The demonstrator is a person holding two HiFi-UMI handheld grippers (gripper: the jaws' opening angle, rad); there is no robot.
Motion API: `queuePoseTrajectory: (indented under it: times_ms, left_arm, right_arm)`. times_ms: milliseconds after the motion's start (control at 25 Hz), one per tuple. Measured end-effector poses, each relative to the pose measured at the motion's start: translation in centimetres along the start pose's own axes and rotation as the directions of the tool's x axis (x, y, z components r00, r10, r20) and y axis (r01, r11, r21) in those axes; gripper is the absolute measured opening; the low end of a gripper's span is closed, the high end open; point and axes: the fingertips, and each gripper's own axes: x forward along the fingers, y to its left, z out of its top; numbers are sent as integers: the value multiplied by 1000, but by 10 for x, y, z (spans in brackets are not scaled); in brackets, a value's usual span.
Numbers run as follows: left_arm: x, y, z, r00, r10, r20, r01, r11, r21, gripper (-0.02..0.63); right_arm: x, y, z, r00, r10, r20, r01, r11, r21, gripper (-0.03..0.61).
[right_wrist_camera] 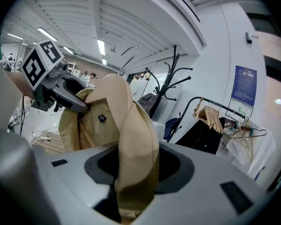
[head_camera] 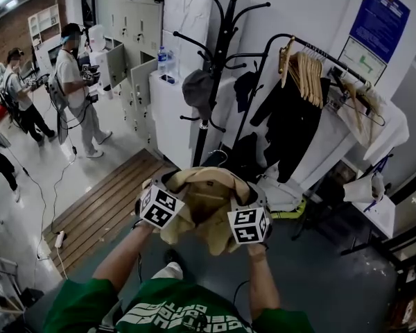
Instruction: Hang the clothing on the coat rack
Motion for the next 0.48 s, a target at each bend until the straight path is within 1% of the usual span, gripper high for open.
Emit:
queuePoseTrajectory:
  times_ms: [240,480]
  left_arm:
    - [29,48,9,1000,-17,18,17,1000,16,196]
    - [55,84,13,999,-43,29,42,999,30,196]
  right_arm:
    - [45,-9,26,1000,-26,-4,26,1000,6,178]
    - [81,-14,43,999,-49,-18,49,999,13,178]
